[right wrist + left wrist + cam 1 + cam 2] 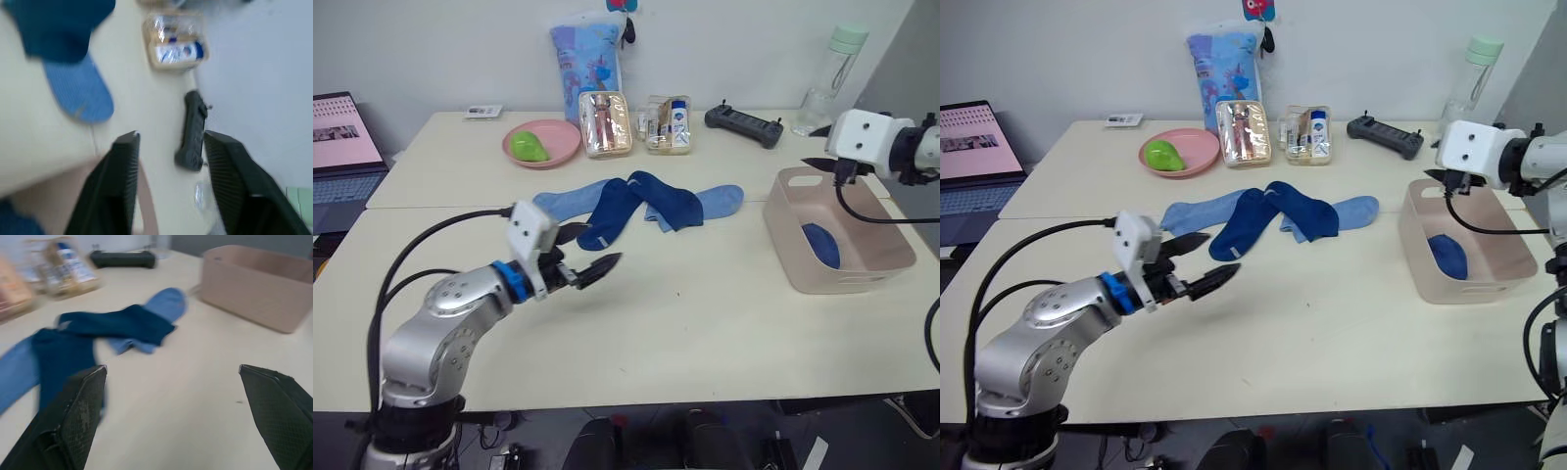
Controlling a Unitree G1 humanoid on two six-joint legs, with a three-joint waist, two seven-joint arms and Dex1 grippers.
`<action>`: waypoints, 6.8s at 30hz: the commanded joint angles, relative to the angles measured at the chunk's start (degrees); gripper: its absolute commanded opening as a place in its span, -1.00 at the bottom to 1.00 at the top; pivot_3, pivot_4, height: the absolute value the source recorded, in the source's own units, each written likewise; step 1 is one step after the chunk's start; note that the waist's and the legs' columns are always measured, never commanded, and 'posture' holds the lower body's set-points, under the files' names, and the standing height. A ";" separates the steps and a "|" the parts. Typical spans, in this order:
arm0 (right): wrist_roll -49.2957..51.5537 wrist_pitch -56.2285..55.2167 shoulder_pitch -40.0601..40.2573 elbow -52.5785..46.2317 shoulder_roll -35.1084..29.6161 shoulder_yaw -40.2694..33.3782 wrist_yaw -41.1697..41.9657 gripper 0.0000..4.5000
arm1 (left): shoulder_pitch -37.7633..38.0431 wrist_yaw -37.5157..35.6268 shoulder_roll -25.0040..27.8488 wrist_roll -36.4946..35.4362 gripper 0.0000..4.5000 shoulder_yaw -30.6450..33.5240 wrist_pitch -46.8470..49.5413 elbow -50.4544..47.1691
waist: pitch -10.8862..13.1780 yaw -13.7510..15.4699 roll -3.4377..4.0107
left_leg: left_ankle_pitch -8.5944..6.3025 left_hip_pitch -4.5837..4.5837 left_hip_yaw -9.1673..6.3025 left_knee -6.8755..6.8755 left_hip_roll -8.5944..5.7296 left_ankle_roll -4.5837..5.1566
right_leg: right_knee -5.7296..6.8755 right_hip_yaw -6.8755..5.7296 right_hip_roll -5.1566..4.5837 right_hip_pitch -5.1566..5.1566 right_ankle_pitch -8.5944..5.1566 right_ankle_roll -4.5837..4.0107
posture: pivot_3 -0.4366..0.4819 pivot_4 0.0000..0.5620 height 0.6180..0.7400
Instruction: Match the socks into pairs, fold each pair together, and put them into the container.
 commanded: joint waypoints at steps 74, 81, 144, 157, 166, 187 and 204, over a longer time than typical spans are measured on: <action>14.25 29.97 40.26 -44.08 27.33 1.71 -25.44 1.00 | -4.65 -16.49 -3.13 18.57 -0.99 -21.52 -18.17 22.37 | -0.52 0.01 -0.17 | -0.07 0.03 0.03 -0.08 0.01 0.15 | -0.04 0.03 0.04 -0.07 0.04 0.09 | -0.05 -0.47 1.00; 15.50 30.46 39.43 -42.06 27.87 -0.52 -26.21 1.00 | 1.79 -25.02 7.15 9.78 -0.99 -24.83 -5.27 2.41 | -0.46 0.16 -0.07 | -0.07 0.05 -0.10 -0.09 -0.02 0.15 | -0.02 -0.08 0.02 0.04 0.02 0.02 | -0.05 -0.47 1.00; 22.11 46.53 42.35 -58.32 9.80 2.33 -9.97 0.43 | 4.98 -26.50 15.97 21.46 0.16 -17.08 -46.73 23.44 | -0.36 -0.29 -0.01 | -0.08 0.02 -0.10 -0.12 -0.03 0.17 | -0.09 -0.17 0.02 0.00 -0.05 0.02 | -0.05 -0.47 1.00; 20.55 38.47 21.41 -17.35 23.79 4.00 -9.23 0.43 | 6.55 -23.13 13.55 1.87 0.99 -6.25 -22.28 21.14 | -0.23 0.12 -0.15 | -0.08 0.02 -0.14 -0.10 0.10 0.17 | -0.04 -0.22 0.09 0.00 -0.03 -0.01 | -0.05 -0.47 1.00; 18.76 38.02 19.32 -11.57 23.59 8.64 -1.04 -0.43 | 8.94 -18.18 8.07 6.06 1.00 -9.39 -21.63 15.37 | -0.22 -0.04 -0.13 | -0.08 -0.03 -0.09 -0.08 0.00 0.17 | -0.03 -0.17 -0.04 -0.06 -0.02 -0.01 | -0.05 -0.47 1.00; 29.07 71.10 40.15 -52.25 19.22 -8.87 -17.36 -0.99 | 9.53 -20.95 10.65 10.67 1.00 -8.90 -28.36 16.02 | -0.22 0.06 -0.11 | -0.08 -0.06 -0.14 -0.11 -0.01 0.16 | -0.03 -0.17 -0.06 -0.05 -0.03 -0.01 | -0.05 -0.47 1.00; 30.94 71.42 43.08 -54.93 23.05 -6.33 -24.91 -0.99 | -12.98 -23.70 1.63 15.76 1.00 -19.80 -24.75 37.56 | -0.24 -0.36 -0.14 | -0.07 -0.03 -0.09 -0.07 -0.07 0.17 | -0.02 -0.14 0.04 -0.02 -0.04 0.02 | -0.05 -0.47 1.00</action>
